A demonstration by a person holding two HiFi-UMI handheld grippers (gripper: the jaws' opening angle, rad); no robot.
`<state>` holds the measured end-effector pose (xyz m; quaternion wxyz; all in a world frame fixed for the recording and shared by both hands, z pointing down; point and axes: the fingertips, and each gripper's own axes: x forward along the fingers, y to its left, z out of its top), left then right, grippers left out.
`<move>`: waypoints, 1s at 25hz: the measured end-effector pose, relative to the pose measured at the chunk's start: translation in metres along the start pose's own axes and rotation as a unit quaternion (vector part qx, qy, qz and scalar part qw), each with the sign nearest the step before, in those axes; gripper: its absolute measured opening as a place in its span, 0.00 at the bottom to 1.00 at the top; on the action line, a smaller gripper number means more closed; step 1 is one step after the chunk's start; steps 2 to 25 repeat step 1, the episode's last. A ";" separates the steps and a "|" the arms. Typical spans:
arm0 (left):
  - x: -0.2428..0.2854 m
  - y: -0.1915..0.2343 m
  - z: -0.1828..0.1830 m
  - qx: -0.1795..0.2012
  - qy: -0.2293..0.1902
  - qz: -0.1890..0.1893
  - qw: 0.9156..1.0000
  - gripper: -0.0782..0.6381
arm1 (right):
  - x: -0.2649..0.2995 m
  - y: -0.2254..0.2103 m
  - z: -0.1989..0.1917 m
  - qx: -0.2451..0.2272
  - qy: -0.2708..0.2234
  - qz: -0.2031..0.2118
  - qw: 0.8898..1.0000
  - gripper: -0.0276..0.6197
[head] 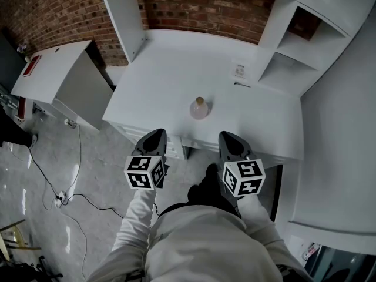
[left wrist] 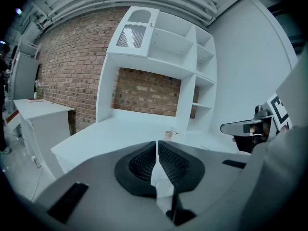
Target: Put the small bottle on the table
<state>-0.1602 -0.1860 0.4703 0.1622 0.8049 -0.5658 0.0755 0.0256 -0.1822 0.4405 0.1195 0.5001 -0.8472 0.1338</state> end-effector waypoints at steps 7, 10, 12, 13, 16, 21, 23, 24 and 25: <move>-0.001 0.000 0.000 0.000 -0.001 0.000 1.000 0.15 | -0.001 0.001 0.000 0.000 0.000 0.000 1.000 0.09; -0.001 0.000 0.000 0.000 -0.001 0.000 1.000 0.15 | -0.001 0.001 0.000 0.000 0.000 0.000 1.000 0.09; -0.001 0.000 0.000 0.000 -0.001 0.000 1.000 0.15 | -0.001 0.001 0.000 0.000 0.000 0.000 1.000 0.09; -0.001 0.000 0.000 0.000 -0.001 0.000 1.000 0.15 | -0.001 0.001 0.000 0.000 0.000 0.000 1.000 0.09; -0.001 0.000 0.000 0.000 -0.001 0.000 1.000 0.15 | -0.001 0.001 0.000 0.000 0.000 0.000 1.000 0.09; -0.001 0.000 0.000 0.000 -0.001 0.000 1.000 0.15 | -0.001 0.001 0.000 0.000 0.000 0.000 1.000 0.09; -0.001 0.000 0.000 0.000 -0.001 0.000 1.000 0.15 | -0.001 0.001 0.000 0.000 0.000 0.000 1.000 0.09; -0.001 0.000 0.000 0.000 -0.001 0.000 1.000 0.15 | -0.001 0.001 0.000 0.000 0.000 0.000 1.000 0.09; -0.001 0.000 0.000 0.000 -0.001 0.000 1.000 0.15 | -0.001 0.001 0.000 0.000 0.000 0.000 1.000 0.09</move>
